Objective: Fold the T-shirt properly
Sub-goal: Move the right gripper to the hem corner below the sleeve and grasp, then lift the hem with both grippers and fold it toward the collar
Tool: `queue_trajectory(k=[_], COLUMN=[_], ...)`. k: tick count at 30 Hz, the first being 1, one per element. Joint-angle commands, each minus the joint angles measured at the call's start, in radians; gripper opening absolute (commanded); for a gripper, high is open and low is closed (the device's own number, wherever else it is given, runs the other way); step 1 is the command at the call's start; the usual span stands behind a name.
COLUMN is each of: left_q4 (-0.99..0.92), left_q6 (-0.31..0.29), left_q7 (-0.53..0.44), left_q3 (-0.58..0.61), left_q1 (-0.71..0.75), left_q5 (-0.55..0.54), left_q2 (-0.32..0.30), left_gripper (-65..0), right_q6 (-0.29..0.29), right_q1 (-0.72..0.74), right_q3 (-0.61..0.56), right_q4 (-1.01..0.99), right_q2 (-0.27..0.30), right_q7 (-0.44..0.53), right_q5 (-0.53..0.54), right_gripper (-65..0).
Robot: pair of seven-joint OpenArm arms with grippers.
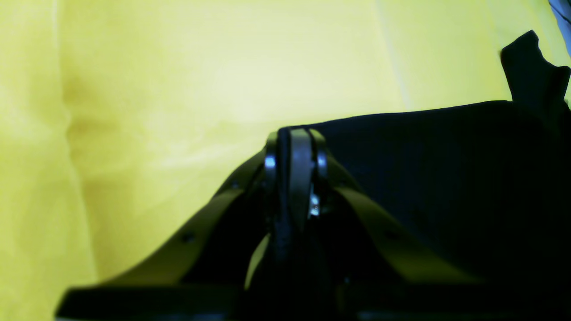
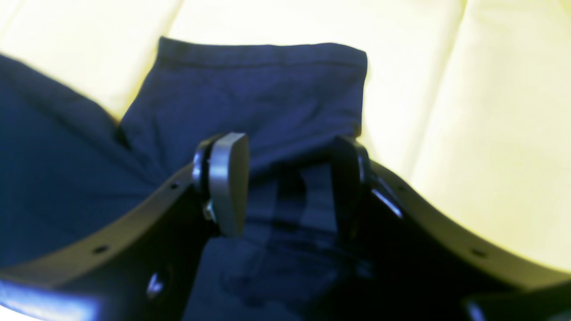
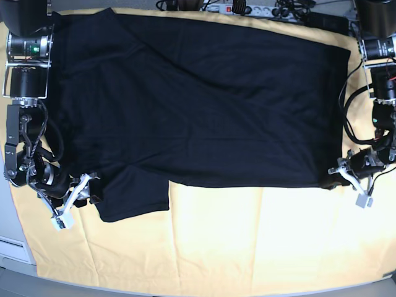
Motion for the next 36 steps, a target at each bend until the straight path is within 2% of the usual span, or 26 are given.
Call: queue_trajectory(k=[1,4,6,9,11,13,17,25,28,36], left_q4=[0.016,0.016,0.016,0.016,0.016,0.016,0.016,0.016,0.016,0.016], left_q6=[-0.007,-0.007,-0.007,-0.007,-0.008,-0.008,-0.008,-0.008,-0.008,-0.007], left_q7=[-0.011,-0.011,-0.011,-0.011,-0.011,-0.011,-0.011,-0.012,-0.011,-0.011], left_q3=[-0.008,-0.008,-0.008,-0.008,-0.008,-0.008,-0.008,-0.008,-0.008,-0.008], left_q1=[-0.027,-0.028,-0.028,-0.027,-0.028,-0.028,-0.028,-0.027,-0.027,-0.027], left_q5=[-0.020,-0.020,-0.020,-0.020,-0.021,-0.020,-0.020,-0.020,-0.020,-0.020], left_q2=[-0.022,-0.022,-0.022,-0.022,-0.022,-0.022,-0.022,-0.021,-0.021,-0.020], left_gripper=[-65.0,-65.0,-65.0,-65.0,-65.0,-65.0,-65.0,-65.0,-65.0,-65.0], right_q6=[-0.021,-0.115,-0.163,-0.272,-0.321,-0.316,-0.222,-0.165,-0.172,-0.256], right_q1=[0.035,0.034,0.035,0.034,0.035,0.037,0.042,0.052,0.081,0.132], right_q3=[0.003,0.004,0.004,0.004,0.004,0.004,0.004,0.004,0.004,0.004], right_q4=[0.012,0.011,0.011,0.011,-0.006,-0.044,-0.138,-0.185,-0.185,-0.185], right_q2=[-0.005,-0.050,-0.069,-0.083,-0.085,-0.086,-0.103,-0.135,-0.135,-0.135], right_q7=[0.029,0.062,0.074,0.087,0.090,0.103,0.121,0.156,0.156,0.154], right_q5=[-0.022,-0.160,-0.210,-0.287,-0.291,-0.245,-0.161,-0.158,-0.167,-0.245], right_gripper=[-32.8,-32.8,-32.8,-32.8,-32.8,-32.8,-32.8,-32.8,-32.8,-32.8])
